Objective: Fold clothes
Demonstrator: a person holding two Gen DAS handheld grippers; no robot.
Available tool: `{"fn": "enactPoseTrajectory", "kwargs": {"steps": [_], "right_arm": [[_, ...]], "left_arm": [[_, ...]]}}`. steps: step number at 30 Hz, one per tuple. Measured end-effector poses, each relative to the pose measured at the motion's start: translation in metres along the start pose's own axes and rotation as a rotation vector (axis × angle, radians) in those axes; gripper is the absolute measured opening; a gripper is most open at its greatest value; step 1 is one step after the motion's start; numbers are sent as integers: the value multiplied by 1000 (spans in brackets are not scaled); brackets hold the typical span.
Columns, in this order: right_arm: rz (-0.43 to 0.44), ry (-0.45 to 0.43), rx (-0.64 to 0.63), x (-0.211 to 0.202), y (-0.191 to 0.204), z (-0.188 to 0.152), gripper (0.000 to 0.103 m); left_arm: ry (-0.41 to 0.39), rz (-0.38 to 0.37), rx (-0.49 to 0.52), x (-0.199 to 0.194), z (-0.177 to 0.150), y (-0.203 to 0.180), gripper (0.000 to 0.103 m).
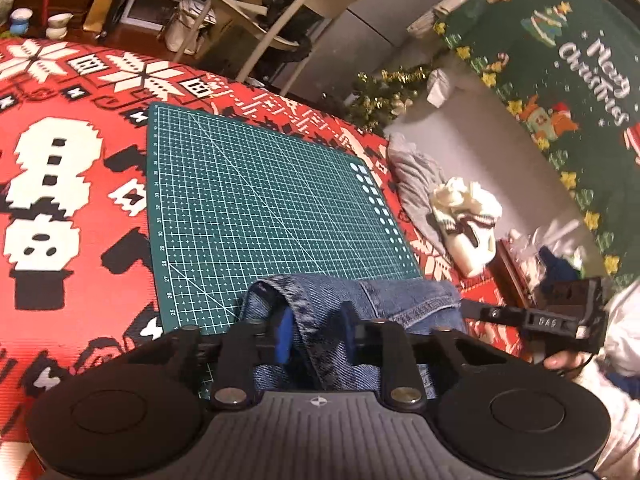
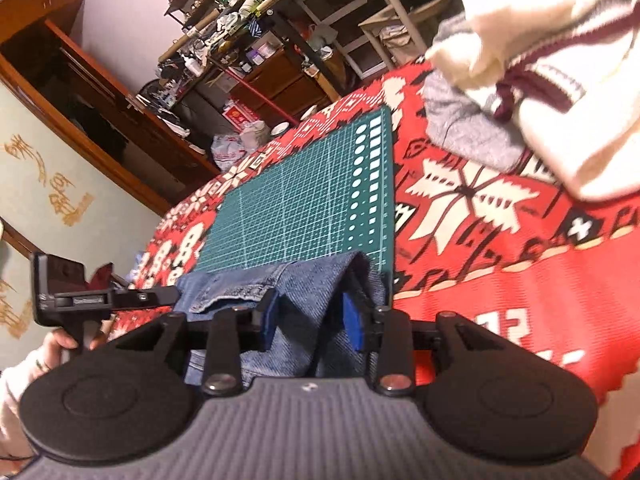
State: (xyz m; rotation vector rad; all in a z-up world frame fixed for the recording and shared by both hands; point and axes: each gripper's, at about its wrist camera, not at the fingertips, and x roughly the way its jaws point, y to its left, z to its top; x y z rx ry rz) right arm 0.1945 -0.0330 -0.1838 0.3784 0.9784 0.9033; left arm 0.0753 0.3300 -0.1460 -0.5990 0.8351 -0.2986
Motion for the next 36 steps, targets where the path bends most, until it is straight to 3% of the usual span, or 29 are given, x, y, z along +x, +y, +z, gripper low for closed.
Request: {"fn": "enactPoseTrajectory", "kwargs": {"steps": [1, 3, 8, 11, 13, 14, 16, 17, 19, 22, 26, 27, 28, 29, 32, 36], "right_arm": [[14, 8, 2, 3, -2, -1, 11], [11, 1, -20, 5, 2, -4, 6], [31, -66, 16, 1, 2, 9, 4], [4, -56, 47, 17, -8, 13, 3], [8, -46, 76, 24, -13, 12, 5], [19, -45, 86, 24, -14, 11, 12], [31, -38, 93, 20, -12, 7, 17], [38, -30, 87, 18, -11, 4, 28], [52, -7, 77, 15, -6, -3, 36], [64, 46, 82, 15, -2, -14, 43], [87, 69, 92, 18, 4, -27, 43], [82, 71, 85, 21, 6, -29, 30], [77, 73, 78, 24, 8, -31, 24], [63, 65, 57, 22, 12, -30, 21], [61, 28, 17, 16, 25, -24, 16], [71, 7, -5, 15, 30, -15, 16]], "left_arm": [[-7, -11, -20, -1, -1, 4, 10], [-22, -45, -81, -6, -2, 11, 8], [-68, -60, -156, -10, 2, 19, 8], [-62, -62, -269, 3, 4, 34, 7], [-63, -97, -355, 6, 3, 45, 8], [-66, -111, -370, 4, 2, 46, 9], [-74, -119, -355, -4, 0, 42, 16], [-72, -129, -345, -7, -2, 40, 27], [-53, -154, -335, -13, -6, 35, 40], [5, -170, -301, -14, -14, 24, 43], [33, -136, -260, -8, -23, 15, 41], [20, -123, -251, -9, -23, 13, 37], [7, -110, -241, -9, -24, 10, 25], [-6, -97, -232, -9, -24, 8, 22], [-75, -107, -221, -20, -20, 2, 17], [-91, -85, -175, -15, -10, 2, 17]]}}
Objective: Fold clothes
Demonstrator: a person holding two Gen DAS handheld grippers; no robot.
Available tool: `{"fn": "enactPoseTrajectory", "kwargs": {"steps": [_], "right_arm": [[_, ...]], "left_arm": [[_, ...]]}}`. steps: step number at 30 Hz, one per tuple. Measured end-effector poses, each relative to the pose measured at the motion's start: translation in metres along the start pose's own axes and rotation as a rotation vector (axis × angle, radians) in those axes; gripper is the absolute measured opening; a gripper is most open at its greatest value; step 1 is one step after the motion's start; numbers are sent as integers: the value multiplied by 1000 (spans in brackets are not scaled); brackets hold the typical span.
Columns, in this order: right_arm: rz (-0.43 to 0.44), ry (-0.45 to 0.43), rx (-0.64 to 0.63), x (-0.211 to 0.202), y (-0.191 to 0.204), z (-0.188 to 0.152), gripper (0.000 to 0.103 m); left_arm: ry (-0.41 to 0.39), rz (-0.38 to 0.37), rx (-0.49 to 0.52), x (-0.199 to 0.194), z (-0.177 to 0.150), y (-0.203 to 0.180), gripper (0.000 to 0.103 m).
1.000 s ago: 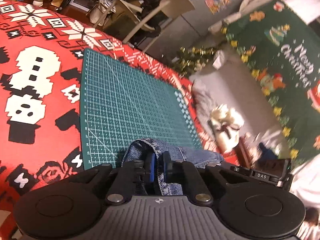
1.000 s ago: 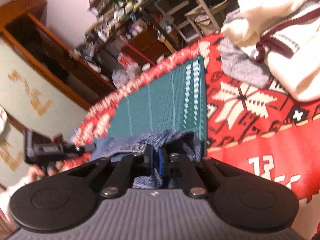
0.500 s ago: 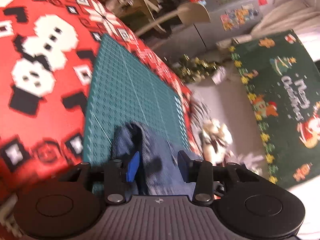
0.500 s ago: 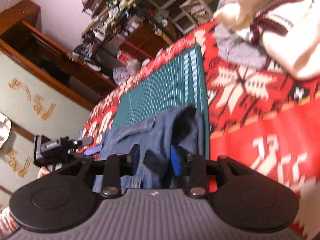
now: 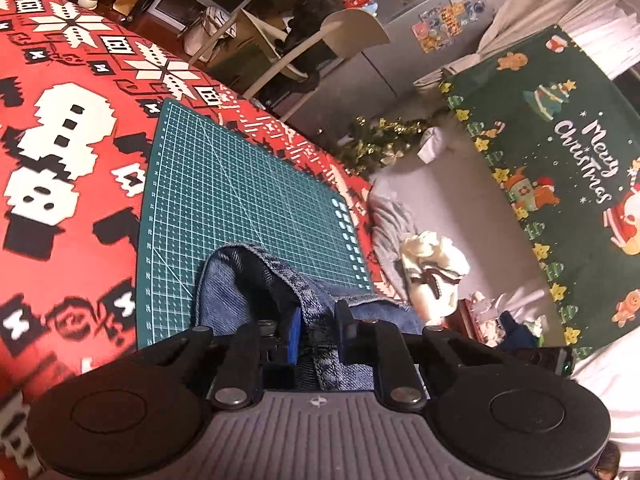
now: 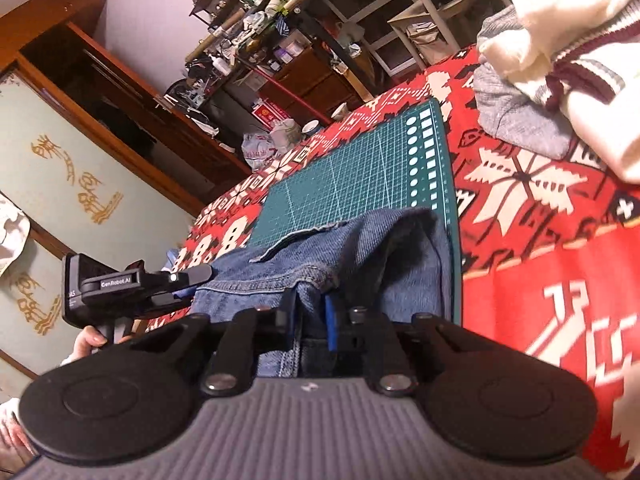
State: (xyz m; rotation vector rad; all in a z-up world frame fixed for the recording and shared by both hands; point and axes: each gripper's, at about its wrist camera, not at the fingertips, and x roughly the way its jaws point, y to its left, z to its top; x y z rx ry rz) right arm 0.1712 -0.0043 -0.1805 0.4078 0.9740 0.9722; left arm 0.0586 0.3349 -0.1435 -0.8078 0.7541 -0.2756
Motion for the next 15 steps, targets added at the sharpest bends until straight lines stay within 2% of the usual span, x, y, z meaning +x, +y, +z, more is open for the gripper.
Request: {"fn": "enactPoseTrajectory", "kwargs": {"steps": [4, 8, 15], "right_arm": [[-44, 50, -14, 10, -10, -5, 16], [-18, 50, 25, 11, -14, -11, 16], [-19, 62, 13, 11, -18, -14, 16]], "left_arm": [[40, 18, -9, 9, -6, 14, 17], [36, -2, -57, 7, -10, 23, 17], [39, 15, -22, 6, -11, 22, 18]]}}
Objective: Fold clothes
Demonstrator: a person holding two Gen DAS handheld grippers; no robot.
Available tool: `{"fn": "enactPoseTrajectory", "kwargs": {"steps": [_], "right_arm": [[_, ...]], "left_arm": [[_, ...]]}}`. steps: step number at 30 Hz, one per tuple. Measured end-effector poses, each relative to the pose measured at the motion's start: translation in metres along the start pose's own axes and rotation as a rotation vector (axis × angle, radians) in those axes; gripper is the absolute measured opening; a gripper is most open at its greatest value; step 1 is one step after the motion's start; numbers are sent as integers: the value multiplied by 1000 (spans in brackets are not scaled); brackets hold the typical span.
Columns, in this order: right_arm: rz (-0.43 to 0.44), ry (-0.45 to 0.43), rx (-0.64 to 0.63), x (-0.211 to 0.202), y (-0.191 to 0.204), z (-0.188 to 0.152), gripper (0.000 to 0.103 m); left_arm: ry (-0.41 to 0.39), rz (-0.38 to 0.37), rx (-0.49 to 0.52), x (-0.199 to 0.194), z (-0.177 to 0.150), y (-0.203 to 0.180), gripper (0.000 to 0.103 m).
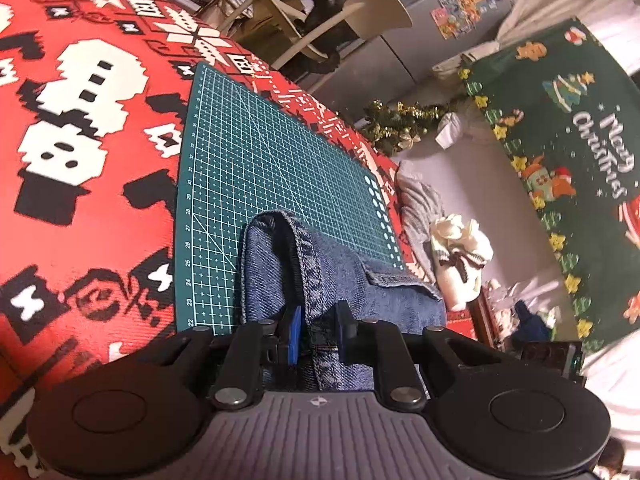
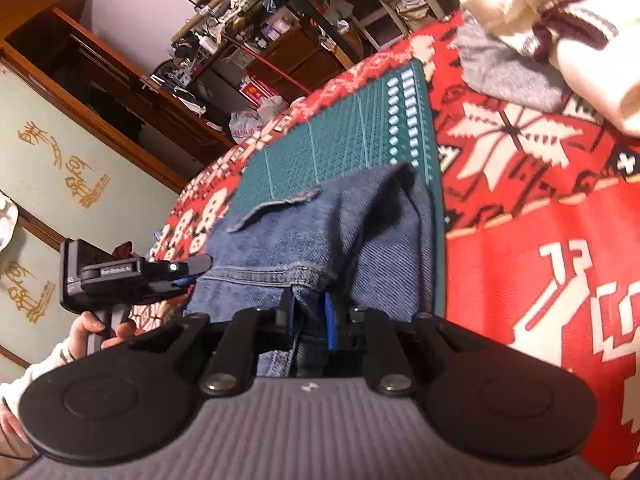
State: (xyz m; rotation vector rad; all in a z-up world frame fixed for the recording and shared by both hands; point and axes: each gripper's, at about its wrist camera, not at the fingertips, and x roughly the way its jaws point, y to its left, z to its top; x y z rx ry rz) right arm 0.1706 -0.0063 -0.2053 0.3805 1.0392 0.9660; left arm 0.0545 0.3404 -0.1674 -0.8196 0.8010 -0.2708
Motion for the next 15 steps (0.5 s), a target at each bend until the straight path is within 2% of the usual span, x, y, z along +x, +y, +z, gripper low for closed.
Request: {"fn": "enactPoseTrajectory", "kwargs": {"steps": [4, 9, 15], "right_arm": [[-3, -1, -17, -3, 6, 3, 16], [-12, -23, -57, -20, 15, 10, 15], [-68, -113, -105, -45, 22, 32, 14]], "left_arm": [[-2, 23, 21, -5, -1, -4, 21], [-27, 62, 61, -24, 8, -15, 19], [-95, 31, 132, -32, 29, -41, 19]]}}
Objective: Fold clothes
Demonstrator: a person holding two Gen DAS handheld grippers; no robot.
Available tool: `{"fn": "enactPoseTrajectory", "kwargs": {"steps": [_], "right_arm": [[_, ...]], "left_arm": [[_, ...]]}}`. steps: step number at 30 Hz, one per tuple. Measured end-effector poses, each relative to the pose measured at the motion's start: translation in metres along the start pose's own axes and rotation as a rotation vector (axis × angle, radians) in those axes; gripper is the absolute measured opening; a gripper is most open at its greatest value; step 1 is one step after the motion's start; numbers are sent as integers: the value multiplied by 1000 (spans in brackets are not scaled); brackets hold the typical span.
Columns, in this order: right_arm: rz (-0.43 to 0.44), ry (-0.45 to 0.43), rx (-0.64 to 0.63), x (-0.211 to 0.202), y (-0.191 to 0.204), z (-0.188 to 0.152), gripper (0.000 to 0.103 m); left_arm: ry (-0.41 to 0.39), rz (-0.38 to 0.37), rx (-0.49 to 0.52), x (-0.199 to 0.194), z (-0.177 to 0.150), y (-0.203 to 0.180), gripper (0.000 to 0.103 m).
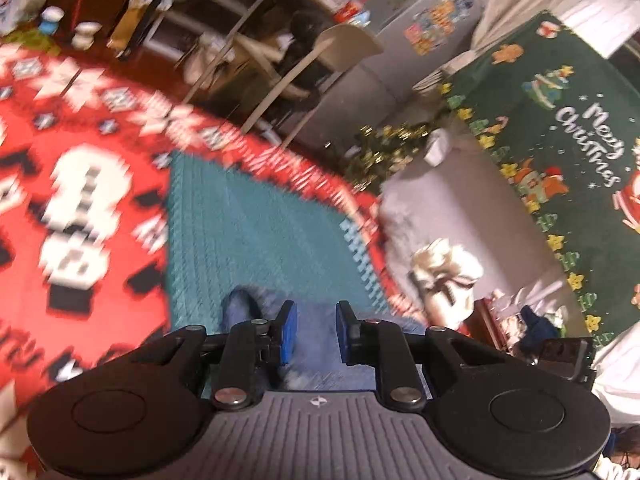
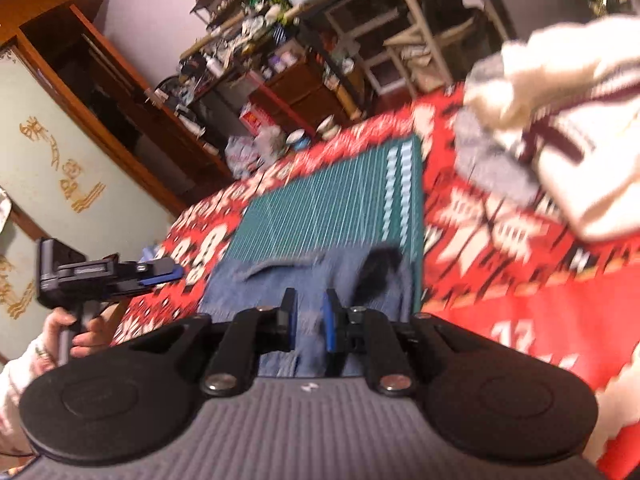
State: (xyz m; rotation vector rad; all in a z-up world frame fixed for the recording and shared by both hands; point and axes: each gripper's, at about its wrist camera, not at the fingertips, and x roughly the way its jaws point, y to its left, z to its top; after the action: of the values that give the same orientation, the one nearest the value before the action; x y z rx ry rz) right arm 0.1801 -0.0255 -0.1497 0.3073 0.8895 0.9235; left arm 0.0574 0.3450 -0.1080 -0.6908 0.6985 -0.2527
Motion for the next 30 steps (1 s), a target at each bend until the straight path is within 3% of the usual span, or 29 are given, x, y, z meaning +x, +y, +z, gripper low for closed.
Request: {"fn": "enactPoseTrajectory", "kwargs": {"steps": [4, 6, 8, 9, 13, 18, 25, 30], "right_arm": [[-4, -38, 12, 10, 2, 15, 8], [-25, -15, -15, 22, 3, 15, 8], [-63, 18, -37, 36, 2, 12, 7], [-81, 38, -38, 41, -2, 8, 0], [-74, 52, -11, 44, -18, -9, 0], [-107, 73, -39, 38, -14, -8, 0], [-98, -28, -1, 29, 0, 15, 2], [-137, 12, 39, 63, -4, 24, 0]], "left_arm": [[49, 15, 61, 33, 3, -15, 17], [91, 61, 105, 52, -1, -17, 17], [110, 102, 135, 63, -5, -14, 5], [110, 111, 132, 64, -7, -8, 2], [104, 75, 61, 60, -10, 12, 3], [102, 91, 81, 48, -9, 9, 2], [71, 75, 108, 45, 4, -4, 5], [83, 160, 164, 63, 2, -1, 2]]}}
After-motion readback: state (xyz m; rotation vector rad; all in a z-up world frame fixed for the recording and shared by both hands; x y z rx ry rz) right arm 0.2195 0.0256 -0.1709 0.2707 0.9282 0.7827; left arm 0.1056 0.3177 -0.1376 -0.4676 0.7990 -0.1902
